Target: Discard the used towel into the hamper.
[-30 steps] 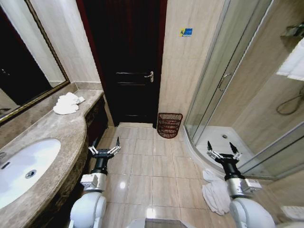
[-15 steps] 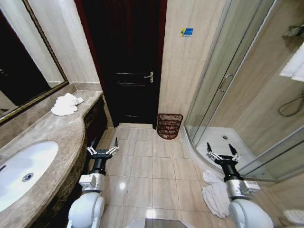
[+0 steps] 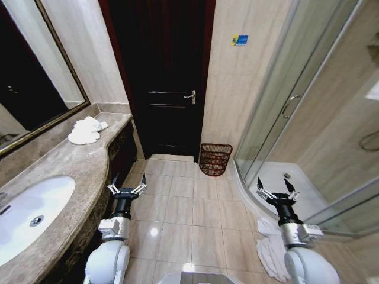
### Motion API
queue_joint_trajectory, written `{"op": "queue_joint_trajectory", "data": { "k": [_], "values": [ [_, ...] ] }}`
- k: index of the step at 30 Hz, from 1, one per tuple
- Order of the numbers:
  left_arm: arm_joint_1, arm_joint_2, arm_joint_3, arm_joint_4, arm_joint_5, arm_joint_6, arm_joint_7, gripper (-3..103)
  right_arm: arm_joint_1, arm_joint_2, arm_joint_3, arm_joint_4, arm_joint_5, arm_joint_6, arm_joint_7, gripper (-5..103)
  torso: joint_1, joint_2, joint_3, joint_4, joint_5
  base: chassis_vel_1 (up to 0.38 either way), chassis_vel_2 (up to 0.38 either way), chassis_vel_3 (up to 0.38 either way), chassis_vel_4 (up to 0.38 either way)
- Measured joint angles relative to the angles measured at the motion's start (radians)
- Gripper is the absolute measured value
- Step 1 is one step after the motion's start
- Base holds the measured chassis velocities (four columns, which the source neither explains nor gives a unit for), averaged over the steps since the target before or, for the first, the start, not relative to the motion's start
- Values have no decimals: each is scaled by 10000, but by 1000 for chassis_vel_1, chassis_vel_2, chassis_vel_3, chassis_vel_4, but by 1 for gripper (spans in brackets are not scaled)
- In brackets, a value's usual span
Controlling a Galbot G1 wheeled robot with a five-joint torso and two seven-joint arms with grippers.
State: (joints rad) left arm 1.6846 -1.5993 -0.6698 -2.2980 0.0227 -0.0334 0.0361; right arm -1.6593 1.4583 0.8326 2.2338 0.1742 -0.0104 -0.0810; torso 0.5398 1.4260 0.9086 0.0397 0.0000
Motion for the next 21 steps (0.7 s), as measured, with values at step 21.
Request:
{"op": "queue_joint_trajectory", "data": {
  "k": [21],
  "values": [
    [168,-90,-144,99,37,-176,46,100,82,-120,17,-287,73,114,-43,100,-1,0,0,0,0,-57,134,136,-56]
  ]
}}
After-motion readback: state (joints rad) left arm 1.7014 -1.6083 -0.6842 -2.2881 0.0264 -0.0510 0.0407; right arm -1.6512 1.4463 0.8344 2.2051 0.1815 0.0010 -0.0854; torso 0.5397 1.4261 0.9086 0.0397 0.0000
